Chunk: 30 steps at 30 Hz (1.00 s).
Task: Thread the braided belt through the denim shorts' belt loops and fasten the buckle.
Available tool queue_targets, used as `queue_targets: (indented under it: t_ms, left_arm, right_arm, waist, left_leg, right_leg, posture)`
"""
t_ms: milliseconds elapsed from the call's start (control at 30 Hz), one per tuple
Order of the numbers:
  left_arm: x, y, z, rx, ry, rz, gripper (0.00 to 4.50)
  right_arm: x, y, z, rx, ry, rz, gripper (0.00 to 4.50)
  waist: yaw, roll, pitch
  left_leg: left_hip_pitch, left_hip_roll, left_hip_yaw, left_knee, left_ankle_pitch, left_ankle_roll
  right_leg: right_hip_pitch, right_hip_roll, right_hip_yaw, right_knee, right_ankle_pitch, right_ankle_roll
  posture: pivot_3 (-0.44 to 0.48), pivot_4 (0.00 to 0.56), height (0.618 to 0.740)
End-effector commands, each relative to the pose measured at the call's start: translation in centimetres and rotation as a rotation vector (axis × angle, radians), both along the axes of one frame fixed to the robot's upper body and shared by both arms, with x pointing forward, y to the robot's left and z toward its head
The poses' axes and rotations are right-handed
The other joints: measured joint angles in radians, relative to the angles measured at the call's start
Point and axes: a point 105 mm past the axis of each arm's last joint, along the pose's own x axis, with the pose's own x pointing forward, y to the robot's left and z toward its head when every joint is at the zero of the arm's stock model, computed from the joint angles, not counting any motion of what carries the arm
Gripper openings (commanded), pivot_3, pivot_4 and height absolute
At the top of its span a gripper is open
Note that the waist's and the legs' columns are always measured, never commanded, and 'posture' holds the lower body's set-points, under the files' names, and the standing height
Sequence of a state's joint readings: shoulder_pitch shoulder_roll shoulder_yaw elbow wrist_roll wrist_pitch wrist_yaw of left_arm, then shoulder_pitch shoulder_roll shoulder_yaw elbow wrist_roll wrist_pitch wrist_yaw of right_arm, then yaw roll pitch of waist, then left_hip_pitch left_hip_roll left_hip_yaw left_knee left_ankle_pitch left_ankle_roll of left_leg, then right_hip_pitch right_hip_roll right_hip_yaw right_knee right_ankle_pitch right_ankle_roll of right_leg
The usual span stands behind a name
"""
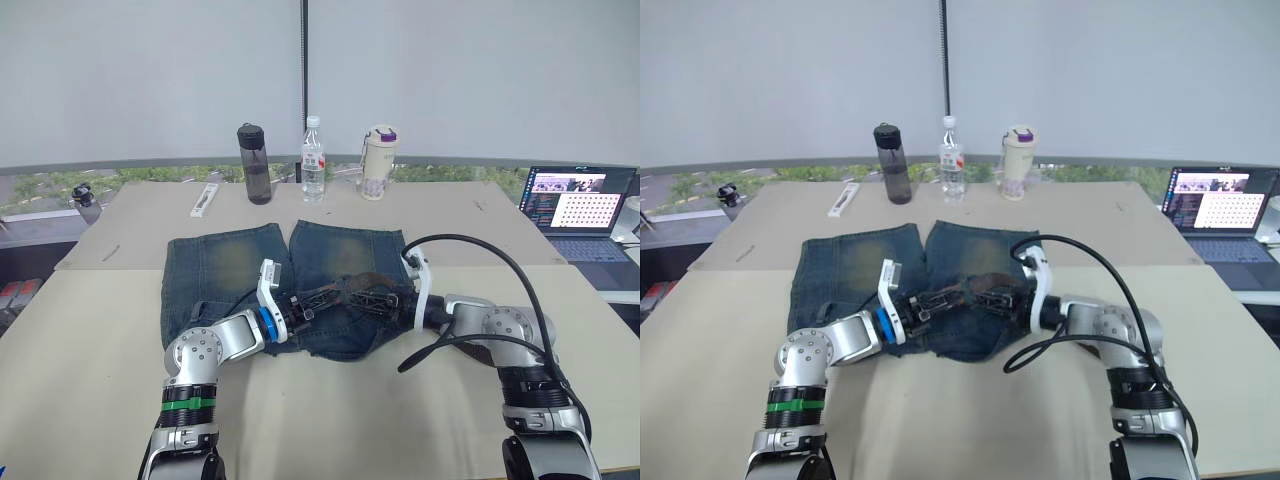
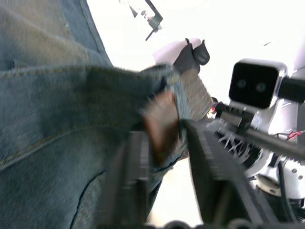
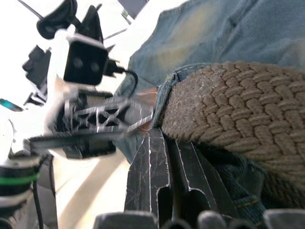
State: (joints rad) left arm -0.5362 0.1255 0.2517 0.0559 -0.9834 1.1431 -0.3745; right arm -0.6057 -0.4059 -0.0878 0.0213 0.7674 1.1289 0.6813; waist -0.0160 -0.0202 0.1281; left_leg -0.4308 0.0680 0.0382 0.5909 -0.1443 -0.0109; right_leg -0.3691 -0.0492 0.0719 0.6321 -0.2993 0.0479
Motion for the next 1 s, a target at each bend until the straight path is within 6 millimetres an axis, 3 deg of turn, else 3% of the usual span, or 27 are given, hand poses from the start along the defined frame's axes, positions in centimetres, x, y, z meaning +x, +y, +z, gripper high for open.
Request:
queue_targets:
  t_ms: [33, 100, 167, 233, 400, 633, 800, 900, 1000]
  left_arm:
    - [-0.2, 0.0, 1.2, -0.037, -0.033, -0.011, 0.0]
    - [-0.2, 0.1, 1.2, -0.047, -0.03, -0.01, 0.0]
    - [-0.2, 0.1, 1.3, -0.045, -0.032, -0.011, 0.0]
    - [-0.1, 0.1, 1.4, -0.049, -0.031, -0.01, 0.0]
    - [-0.1, 0.0, 1.3, -0.046, -0.025, -0.018, 0.0]
    - [0.2, 0.7, 0.9, 0.004, -0.031, -0.008, 0.0]
    - [0.3, 4.4, 0.3, 0.051, -0.017, 0.059, 0.0]
    - [-1.0, 7.9, 0.2, 0.037, 0.005, 0.083, 0.0]
    - [-2.1, 9.9, 0.6, 0.01, 0.019, 0.088, 0.0]
  right_arm:
    - [-0.5, -0.2, 1.0, -0.071, -0.115, 0.007, 0.93]
    - [-0.7, -0.4, 1.0, -0.094, -0.14, 0.0, 1.62]
    - [-1.3, -0.4, 0.6, -0.229, -0.226, 0.003, 2.32]
    - [-1.8, 0.1, 0.5, -0.298, -0.283, 0.012, 2.32]
    - [-0.7, 0.2, -1.4, -0.518, -0.351, -0.043, 2.32]
    - [1.2, -1.8, -1.7, -0.574, -0.347, -0.169, 0.09]
    - [2.3, -5.9, -1.4, -0.558, -0.269, -0.311, 0.04]
    - [2.9, -8.7, -1.0, -0.531, -0.227, -0.402, 0.04]
    - [3.1, -9.8, -0.6, -0.511, -0.218, -0.425, 0.04]
  waist:
    - [0.0, 0.0, 0.0]
    - [0.001, 0.0, 0.0]
    - [0.002, 0.0, 0.0]
    - [0.001, 0.0, 0.0]
    - [-0.002, 0.0, 0.0]
    - [0.002, 0.0, 0.0]
    - [0.001, 0.0, 0.0]
    - [0.001, 0.0, 0.0]
    - [0.003, 0.0, 0.001]
  left_leg:
    - [0.0, 0.0, 0.0, 0.0, 0.0, 0.0]
    - [0.0, 0.0, 0.0, 0.0, 0.0, 0.0]
    - [0.0, 0.0, 0.0, 0.0, 0.0, 0.0]
    - [0.0, 0.0, 0.0, 0.0, 0.0, 0.0]
    - [0.0, 0.0, -0.003, 0.0, 0.0, 0.0]
    - [0.0, 0.0, -0.003, 0.0, 0.0, -0.001]
    - [0.0, 0.0, -0.003, 0.0, 0.0, 0.0]
    - [0.0, 0.0, -0.003, -0.001, 0.0, -0.001]
    - [0.0, 0.0, -0.003, -0.001, 0.0, -0.001]
  right_leg:
    - [0.0, 0.0, 0.0, 0.0, 0.0, 0.0]
    - [0.0, 0.0, 0.0, 0.0, 0.0, 0.0]
    - [0.0, 0.0, 0.0, 0.0, 0.0, 0.0]
    - [0.0, 0.0, 0.0, -0.001, 0.0, 0.0]
    - [0.0, 0.001, 0.0, -0.001, 0.0, 0.0]
    - [0.0, 0.002, 0.0, -0.001, 0.0, -0.001]
    - [0.0, 0.001, 0.0, -0.001, 0.001, -0.001]
    - [0.0, 0.001, 0.0, -0.002, 0.0, -0.001]
    - [-0.001, 0.001, 0.0, -0.002, 0.0, -0.001]
  posture:
    - [0.0, 0.15, 0.74]
    - [0.0, 0.15, 0.74]
    - [0.0, 0.15, 0.74]
    - [0.0, 0.15, 0.74]
    - [0.0, 0.15, 0.74]
    - [0.0, 0.15, 0.74]
    - [0.0, 0.15, 0.74]
    - [0.0, 0.15, 0.74]
    - [0.0, 0.15, 0.74]
